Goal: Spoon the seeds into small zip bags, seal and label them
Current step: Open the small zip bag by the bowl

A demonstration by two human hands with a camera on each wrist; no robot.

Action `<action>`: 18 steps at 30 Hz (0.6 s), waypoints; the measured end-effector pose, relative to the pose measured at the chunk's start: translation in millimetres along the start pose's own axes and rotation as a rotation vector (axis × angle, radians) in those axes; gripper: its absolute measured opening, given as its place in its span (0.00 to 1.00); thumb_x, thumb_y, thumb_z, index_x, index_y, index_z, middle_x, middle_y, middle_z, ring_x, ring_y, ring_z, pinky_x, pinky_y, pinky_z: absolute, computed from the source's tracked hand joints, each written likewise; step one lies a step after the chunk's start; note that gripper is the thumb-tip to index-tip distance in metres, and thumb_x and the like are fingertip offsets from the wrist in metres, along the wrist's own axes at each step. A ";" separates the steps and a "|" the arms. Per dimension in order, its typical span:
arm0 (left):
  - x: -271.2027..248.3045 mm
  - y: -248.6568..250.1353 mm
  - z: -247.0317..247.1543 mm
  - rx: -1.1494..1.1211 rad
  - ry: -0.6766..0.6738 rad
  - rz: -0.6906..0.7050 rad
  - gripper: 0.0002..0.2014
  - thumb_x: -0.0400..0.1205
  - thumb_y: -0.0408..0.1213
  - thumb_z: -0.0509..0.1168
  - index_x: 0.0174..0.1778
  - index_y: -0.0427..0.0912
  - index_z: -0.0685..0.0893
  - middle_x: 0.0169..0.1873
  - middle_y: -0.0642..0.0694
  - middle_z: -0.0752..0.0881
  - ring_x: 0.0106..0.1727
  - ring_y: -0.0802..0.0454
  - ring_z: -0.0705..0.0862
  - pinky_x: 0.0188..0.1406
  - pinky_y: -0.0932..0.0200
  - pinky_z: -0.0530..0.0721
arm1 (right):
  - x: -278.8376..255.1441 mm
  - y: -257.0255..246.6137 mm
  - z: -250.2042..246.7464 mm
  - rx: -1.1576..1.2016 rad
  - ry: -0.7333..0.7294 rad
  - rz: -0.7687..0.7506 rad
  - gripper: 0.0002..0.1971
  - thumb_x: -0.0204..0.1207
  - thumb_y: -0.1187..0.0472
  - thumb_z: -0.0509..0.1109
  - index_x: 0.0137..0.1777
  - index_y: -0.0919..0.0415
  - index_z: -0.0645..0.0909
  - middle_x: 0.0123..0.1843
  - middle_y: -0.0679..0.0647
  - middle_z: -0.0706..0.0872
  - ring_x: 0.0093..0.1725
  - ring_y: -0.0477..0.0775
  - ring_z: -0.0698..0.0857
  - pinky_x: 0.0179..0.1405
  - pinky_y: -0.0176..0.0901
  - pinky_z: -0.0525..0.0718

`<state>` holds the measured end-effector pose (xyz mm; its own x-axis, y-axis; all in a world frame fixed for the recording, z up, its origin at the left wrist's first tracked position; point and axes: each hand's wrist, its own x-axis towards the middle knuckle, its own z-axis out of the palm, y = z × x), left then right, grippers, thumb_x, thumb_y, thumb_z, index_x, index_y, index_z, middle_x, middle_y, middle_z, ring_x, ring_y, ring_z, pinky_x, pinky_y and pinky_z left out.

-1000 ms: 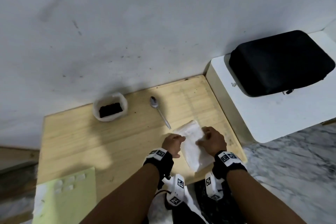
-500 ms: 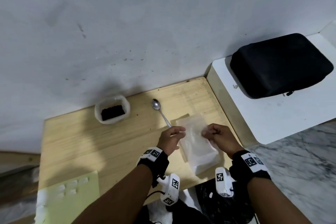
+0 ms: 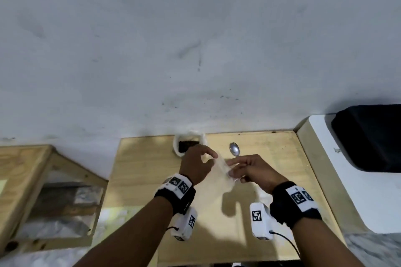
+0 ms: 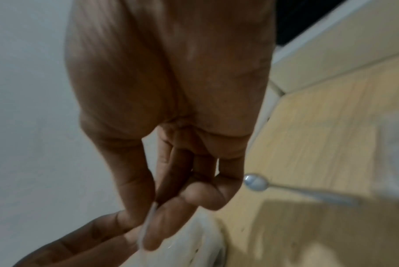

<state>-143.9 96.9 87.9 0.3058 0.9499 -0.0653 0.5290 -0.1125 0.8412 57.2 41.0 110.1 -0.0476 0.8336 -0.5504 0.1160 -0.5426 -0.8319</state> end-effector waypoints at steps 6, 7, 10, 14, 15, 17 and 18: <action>-6.9 8.9 -26.2 -0.035 0.086 -0.160 0.14 0.75 0.50 0.75 0.31 0.46 0.84 0.26 0.51 0.84 0.28 0.65 0.80 0.36 0.70 0.78 | 21.4 -22.8 53.6 0.113 0.010 -0.038 0.13 0.65 0.76 0.81 0.43 0.60 0.87 0.38 0.55 0.89 0.33 0.44 0.84 0.36 0.36 0.78; -5.4 7.9 -29.5 -0.070 0.080 -0.203 0.16 0.76 0.52 0.75 0.33 0.41 0.85 0.28 0.46 0.86 0.29 0.60 0.83 0.39 0.63 0.84 | 24.2 -25.0 60.8 0.094 -0.009 -0.049 0.13 0.65 0.76 0.81 0.38 0.58 0.86 0.38 0.54 0.90 0.34 0.44 0.85 0.37 0.36 0.78; -3.2 3.4 -39.3 -0.208 0.055 -0.288 0.20 0.77 0.50 0.73 0.38 0.34 0.85 0.30 0.39 0.90 0.30 0.49 0.89 0.55 0.44 0.88 | 29.4 -28.8 69.5 0.072 -0.051 -0.049 0.08 0.70 0.71 0.81 0.43 0.58 0.90 0.45 0.56 0.93 0.45 0.46 0.89 0.41 0.38 0.83; -4.1 3.0 -51.0 -0.310 0.015 -0.275 0.16 0.73 0.53 0.70 0.32 0.43 0.85 0.27 0.45 0.90 0.32 0.50 0.91 0.69 0.38 0.81 | 31.0 -31.6 69.7 0.005 -0.047 -0.132 0.04 0.75 0.69 0.78 0.45 0.60 0.91 0.42 0.53 0.93 0.44 0.44 0.89 0.44 0.42 0.85; -4.7 4.0 -51.3 -0.277 0.023 -0.257 0.17 0.72 0.55 0.70 0.31 0.44 0.84 0.26 0.46 0.89 0.32 0.50 0.91 0.65 0.41 0.83 | 29.8 -33.5 70.8 -0.029 -0.030 -0.179 0.04 0.74 0.70 0.79 0.42 0.61 0.91 0.38 0.50 0.92 0.40 0.43 0.88 0.42 0.40 0.83; -7.3 4.6 -49.9 -0.263 0.063 -0.230 0.19 0.75 0.50 0.74 0.34 0.36 0.81 0.25 0.43 0.87 0.29 0.52 0.89 0.53 0.48 0.88 | 29.1 -36.5 73.9 -0.043 0.001 -0.246 0.06 0.70 0.73 0.81 0.38 0.64 0.89 0.32 0.49 0.90 0.34 0.42 0.86 0.39 0.34 0.82; -8.1 5.5 -49.3 -0.303 0.077 -0.219 0.19 0.77 0.45 0.74 0.37 0.32 0.79 0.26 0.41 0.86 0.27 0.53 0.87 0.47 0.52 0.89 | 28.9 -37.5 74.6 -0.034 0.011 -0.253 0.06 0.69 0.73 0.81 0.37 0.65 0.89 0.32 0.49 0.90 0.33 0.42 0.86 0.38 0.33 0.81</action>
<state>-182.5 102.9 119.6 0.1452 0.9622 -0.2305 0.3135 0.1762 0.9331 -22.6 77.7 120.1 -0.0685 0.9435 -0.3243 0.1352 -0.3132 -0.9400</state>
